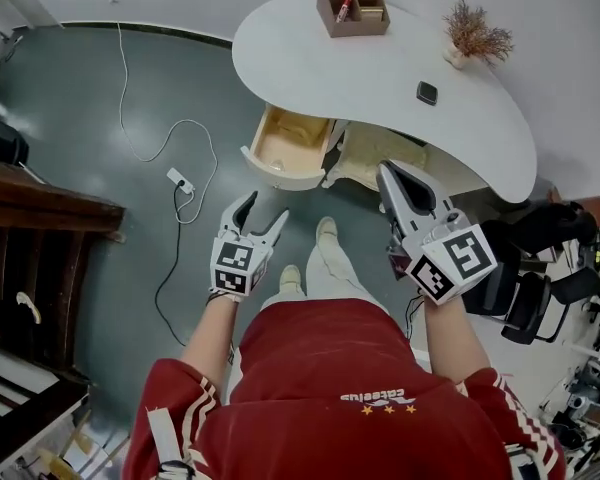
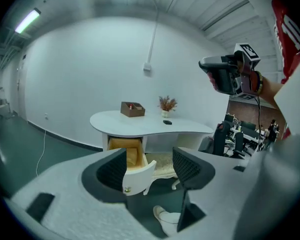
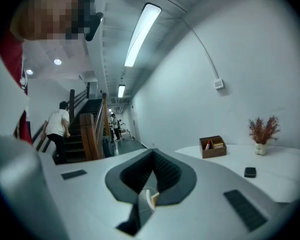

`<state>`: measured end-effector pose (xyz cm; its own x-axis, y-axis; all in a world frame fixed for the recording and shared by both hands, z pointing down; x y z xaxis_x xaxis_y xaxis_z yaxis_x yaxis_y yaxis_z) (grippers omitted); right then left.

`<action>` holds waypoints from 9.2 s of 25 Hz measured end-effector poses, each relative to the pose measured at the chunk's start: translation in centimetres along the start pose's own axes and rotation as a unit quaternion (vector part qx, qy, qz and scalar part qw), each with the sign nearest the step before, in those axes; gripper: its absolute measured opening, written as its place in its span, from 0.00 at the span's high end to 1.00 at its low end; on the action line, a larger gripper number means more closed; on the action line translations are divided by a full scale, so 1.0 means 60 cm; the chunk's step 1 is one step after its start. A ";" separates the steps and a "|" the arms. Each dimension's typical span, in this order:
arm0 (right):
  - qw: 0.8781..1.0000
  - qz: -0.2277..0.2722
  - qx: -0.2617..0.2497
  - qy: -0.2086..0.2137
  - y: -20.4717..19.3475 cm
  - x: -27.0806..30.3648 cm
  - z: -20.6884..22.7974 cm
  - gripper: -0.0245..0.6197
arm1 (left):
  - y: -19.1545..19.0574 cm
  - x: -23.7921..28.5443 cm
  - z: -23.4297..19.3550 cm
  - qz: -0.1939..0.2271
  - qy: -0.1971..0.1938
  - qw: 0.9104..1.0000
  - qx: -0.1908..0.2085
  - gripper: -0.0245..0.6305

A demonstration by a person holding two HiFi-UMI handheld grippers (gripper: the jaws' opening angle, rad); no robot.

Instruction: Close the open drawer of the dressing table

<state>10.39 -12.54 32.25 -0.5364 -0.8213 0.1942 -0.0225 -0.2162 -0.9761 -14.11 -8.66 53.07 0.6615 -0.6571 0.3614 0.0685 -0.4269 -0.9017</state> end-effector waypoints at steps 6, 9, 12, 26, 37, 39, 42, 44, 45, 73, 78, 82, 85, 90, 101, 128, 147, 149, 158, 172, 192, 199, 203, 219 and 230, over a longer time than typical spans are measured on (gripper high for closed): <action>0.999 -0.030 0.007 0.034 -0.009 0.069 0.043 0.95 | -0.046 0.057 -0.039 -0.022 0.038 0.998 -0.050 0.52; 0.998 -0.034 0.005 0.050 -0.018 0.101 0.062 0.95 | -0.075 0.088 -0.055 -0.040 0.051 0.997 -0.051 0.52; 0.997 -0.043 0.003 0.060 -0.038 0.125 0.072 0.95 | -0.108 0.115 -0.069 -0.059 0.062 0.995 -0.048 0.53; 0.995 -0.086 0.010 0.041 -0.118 0.161 0.126 0.95 | -0.231 0.217 -0.147 -0.132 0.066 0.986 -0.076 0.56; 0.994 -0.109 0.008 0.027 -0.156 0.163 0.138 0.95 | -0.297 0.262 -0.177 -0.165 0.072 0.978 -0.106 0.59; 0.993 -0.112 0.011 0.021 -0.160 0.162 0.142 0.95 | -0.309 0.267 -0.180 -0.170 0.077 0.976 -0.112 0.61; 0.993 -0.118 0.014 0.015 -0.168 0.157 0.145 0.95 | -0.331 0.273 -0.181 -0.185 0.081 0.972 -0.119 0.63; 0.992 -0.124 0.015 0.014 -0.174 0.154 0.145 0.95 | -0.338 0.278 -0.181 -0.197 0.078 0.971 -0.115 0.65; 0.992 -0.126 0.015 0.013 -0.177 0.153 0.145 0.95 | -0.340 0.280 -0.181 -0.201 0.076 0.970 -0.111 0.68; 0.989 -0.142 0.031 -0.010 -0.191 0.152 0.186 0.95 | -0.314 0.336 -0.213 -0.208 0.077 0.969 -0.106 0.80; 0.990 -0.136 0.036 -0.021 -0.182 0.148 0.202 0.95 | -0.302 0.346 -0.218 -0.221 0.078 0.967 -0.100 0.79; 0.990 -0.135 0.039 -0.027 -0.182 0.147 0.212 0.95 | -0.293 0.354 -0.221 -0.225 0.084 0.965 -0.104 0.79; 0.989 -0.139 0.041 -0.029 -0.188 0.148 0.217 0.95 | -0.289 0.362 -0.223 -0.222 0.085 0.965 -0.110 0.79; 0.988 -0.144 0.041 -0.026 -0.197 0.160 0.220 0.95 | -0.278 0.388 -0.240 -0.202 0.079 0.971 -0.104 0.79; 0.988 -0.148 0.038 -0.014 -0.238 0.186 0.237 0.95 | -0.250 0.453 -0.273 -0.166 0.095 0.978 -0.087 0.79; 0.983 -0.177 0.044 0.000 -0.290 0.257 0.270 0.95 | -0.213 0.549 -0.322 -0.094 0.107 0.989 -0.037 0.80; 0.981 -0.185 0.058 -0.019 -0.334 0.254 0.283 0.95 | -0.181 0.600 -0.359 -0.050 0.105 0.991 -0.064 0.80; 0.981 -0.185 0.057 -0.023 -0.332 0.248 0.281 0.95 | -0.180 0.589 -0.363 -0.041 0.097 0.990 -0.090 0.74; 0.981 -0.180 0.057 -0.032 -0.310 0.214 0.268 0.95 | -0.177 0.518 -0.332 -0.055 0.097 0.989 -0.100 0.72; 0.985 -0.144 0.089 -0.043 -0.250 0.167 0.184 0.95 | -0.138 0.331 -0.229 -0.025 0.061 0.993 -0.093 0.77; 0.995 -0.066 0.037 -0.065 -0.081 0.011 -0.008 0.95 | 0.129 -0.037 -0.076 0.114 -0.034 0.993 -0.013 0.79; 0.994 -0.045 0.009 -0.100 -0.035 -0.096 0.004 0.95 | 0.173 -0.120 0.001 0.139 -0.051 0.989 -0.011 0.81; 0.993 -0.016 -0.003 -0.119 -0.003 -0.149 0.020 0.95 | 0.212 -0.150 0.047 0.155 -0.062 0.986 0.021 0.81; 0.991 0.070 0.001 -0.110 0.026 -0.499 0.070 0.95 | 0.254 -0.217 0.386 0.193 -0.092 0.976 0.050 0.83; 0.991 0.090 0.009 -0.103 0.025 -0.606 0.055 0.95 | 0.248 -0.299 0.497 0.216 -0.067 0.971 0.079 0.87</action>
<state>32.65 15.22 24.03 -0.3460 -0.9376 0.0359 0.0740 -0.0654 -0.9951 -2.67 15.28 26.07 0.7439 -0.6630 -0.0841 -0.1314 -0.0217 -0.9911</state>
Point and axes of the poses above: the fingertips, and each gripper's own axes: x forward along the fingers, z to its right, y out of its top, the point moved 8 cm from there along -x, backward along the fingers, and after that the axes turned 10 degrees about -y, right-handed, at the moved point
